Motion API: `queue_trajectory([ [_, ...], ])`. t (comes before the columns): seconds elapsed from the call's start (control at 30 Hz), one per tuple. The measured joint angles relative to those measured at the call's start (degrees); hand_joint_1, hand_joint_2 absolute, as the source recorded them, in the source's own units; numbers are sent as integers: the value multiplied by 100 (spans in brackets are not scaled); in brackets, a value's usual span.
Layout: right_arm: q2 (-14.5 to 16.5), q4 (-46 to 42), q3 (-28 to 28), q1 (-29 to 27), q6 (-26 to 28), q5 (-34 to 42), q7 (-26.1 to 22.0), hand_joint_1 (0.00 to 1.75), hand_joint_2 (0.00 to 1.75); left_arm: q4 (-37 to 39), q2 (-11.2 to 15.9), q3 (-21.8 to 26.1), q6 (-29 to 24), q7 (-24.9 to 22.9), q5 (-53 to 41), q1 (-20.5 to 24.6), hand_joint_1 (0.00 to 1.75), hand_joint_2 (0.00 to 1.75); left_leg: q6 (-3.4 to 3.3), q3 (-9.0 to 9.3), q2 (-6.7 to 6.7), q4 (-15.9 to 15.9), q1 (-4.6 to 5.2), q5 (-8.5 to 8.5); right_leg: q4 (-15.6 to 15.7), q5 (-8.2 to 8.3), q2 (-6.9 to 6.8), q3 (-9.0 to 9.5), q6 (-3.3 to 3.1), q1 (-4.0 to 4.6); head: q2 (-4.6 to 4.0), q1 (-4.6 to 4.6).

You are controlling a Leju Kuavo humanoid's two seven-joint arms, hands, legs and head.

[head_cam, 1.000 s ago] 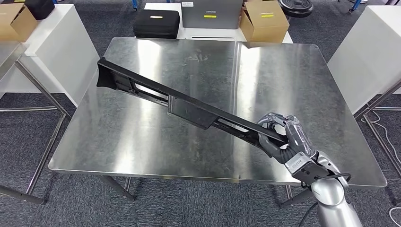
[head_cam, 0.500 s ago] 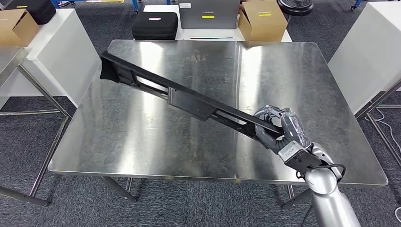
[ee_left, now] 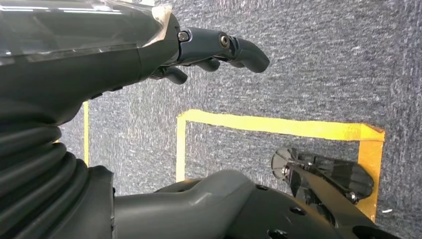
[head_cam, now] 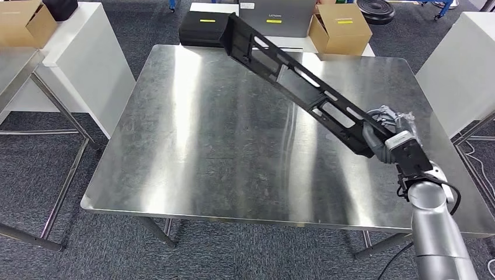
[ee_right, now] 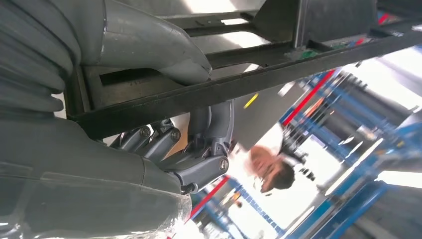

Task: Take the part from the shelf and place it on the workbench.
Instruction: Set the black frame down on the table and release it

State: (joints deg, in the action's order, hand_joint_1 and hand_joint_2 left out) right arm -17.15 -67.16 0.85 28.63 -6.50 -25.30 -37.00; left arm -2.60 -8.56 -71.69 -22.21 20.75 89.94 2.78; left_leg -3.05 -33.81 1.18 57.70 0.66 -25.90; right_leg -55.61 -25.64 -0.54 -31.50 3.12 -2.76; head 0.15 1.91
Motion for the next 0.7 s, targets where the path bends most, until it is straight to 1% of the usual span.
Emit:
queue_trajectory([
  [0.1,-131,576,159,345,137,-28,-72,175,175,0,-7,0,-4,-15,-1,1,0,175,-36,-10,0,1,18,10,48,28,0,13,-42,-8,0,-2],
  [0.17,-202,927,229,556,238,-43,-97,175,175,0,-7,1,13,-20,-2,1,0,175,-62,-13,0,3,29,11,73,43,-1,22,-38,-12,0,-2],
  [0.33,-358,1540,343,868,370,-23,-184,175,175,0,7,2,79,64,-12,1,0,175,-83,-21,0,6,41,11,120,80,-6,34,45,-15,0,0],
  [0.47,-449,1746,421,917,396,9,-223,175,175,-1,12,-14,-29,126,-141,7,0,175,-89,-26,-2,8,43,8,131,82,-8,35,185,-17,0,2],
  [0.63,-477,1953,463,980,427,8,-239,175,175,-14,19,-27,-38,159,-170,9,0,175,-91,-23,-9,6,35,8,121,77,-7,28,222,-10,0,4],
  [0.7,-470,2034,460,1020,488,2,-256,175,175,-24,25,-31,-39,161,-170,9,0,175,-89,-22,-8,6,29,9,114,76,-8,25,226,-6,0,4],
])
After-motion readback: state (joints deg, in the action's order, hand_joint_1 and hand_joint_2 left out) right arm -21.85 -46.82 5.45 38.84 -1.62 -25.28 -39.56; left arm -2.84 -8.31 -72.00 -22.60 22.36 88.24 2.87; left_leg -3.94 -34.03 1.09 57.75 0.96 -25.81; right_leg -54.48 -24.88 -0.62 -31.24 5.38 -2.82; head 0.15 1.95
